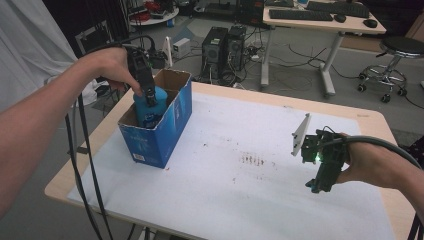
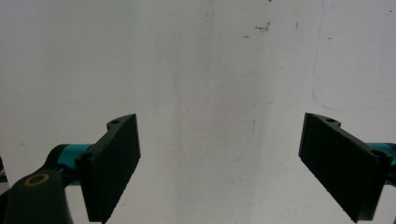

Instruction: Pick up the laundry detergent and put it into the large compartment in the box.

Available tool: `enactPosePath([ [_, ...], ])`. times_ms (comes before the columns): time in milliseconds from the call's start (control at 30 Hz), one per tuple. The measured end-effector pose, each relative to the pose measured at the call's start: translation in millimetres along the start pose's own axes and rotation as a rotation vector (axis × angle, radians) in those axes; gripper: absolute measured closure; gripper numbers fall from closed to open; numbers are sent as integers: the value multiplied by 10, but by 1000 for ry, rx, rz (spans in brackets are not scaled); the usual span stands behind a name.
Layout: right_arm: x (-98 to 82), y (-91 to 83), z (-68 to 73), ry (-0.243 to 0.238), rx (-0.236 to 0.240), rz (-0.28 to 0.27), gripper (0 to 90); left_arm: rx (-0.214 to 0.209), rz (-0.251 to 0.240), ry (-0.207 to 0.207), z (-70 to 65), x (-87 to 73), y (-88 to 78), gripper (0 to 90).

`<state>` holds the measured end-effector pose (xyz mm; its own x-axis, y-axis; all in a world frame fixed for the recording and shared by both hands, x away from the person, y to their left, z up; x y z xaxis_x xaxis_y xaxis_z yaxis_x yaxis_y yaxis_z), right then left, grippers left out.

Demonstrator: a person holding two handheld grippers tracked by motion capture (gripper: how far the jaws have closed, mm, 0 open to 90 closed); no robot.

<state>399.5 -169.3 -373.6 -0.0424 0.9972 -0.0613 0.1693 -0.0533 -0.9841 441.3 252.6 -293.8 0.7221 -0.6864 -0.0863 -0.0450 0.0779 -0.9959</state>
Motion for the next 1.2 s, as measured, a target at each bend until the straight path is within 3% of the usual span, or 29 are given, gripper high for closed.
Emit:
enactPosePath([
  [300, 8, 18, 8, -2, 2, 2, 118, 9, 1, 28, -41, 5, 160, 380],
  [367, 6, 23, 15, 2, 5, 5, 118, 22, 12, 55, -44, 3, 212, 380],
  [533, 0, 28, 10, 2, 6, 4, 118, 30, 6, 75, -55, 10, 274, 380],
  [867, 24, 39, 17, 2, 9, 8, 118, 49, -10, 101, -83, 22, 289, 379],
  [1067, 38, 37, 26, -3, 6, 1, 119, 64, -17, 149, -100, 20, 291, 378],
  [1200, 25, 34, 26, -1, 5, 2, 119, 60, -19, 153, -95, 18, 291, 378],
])
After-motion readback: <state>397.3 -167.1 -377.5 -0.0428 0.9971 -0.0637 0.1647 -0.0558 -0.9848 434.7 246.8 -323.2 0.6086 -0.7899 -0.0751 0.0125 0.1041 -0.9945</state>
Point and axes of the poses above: each handheld gripper's, and its own axes: y roughly forward along the jaws, x roughly out of its top, z roughly to its left, the point moved 5 cm from there along y, roughly forward along the jaws, and after that the axes turned 8 degrees about z, right-handed, at the moved point
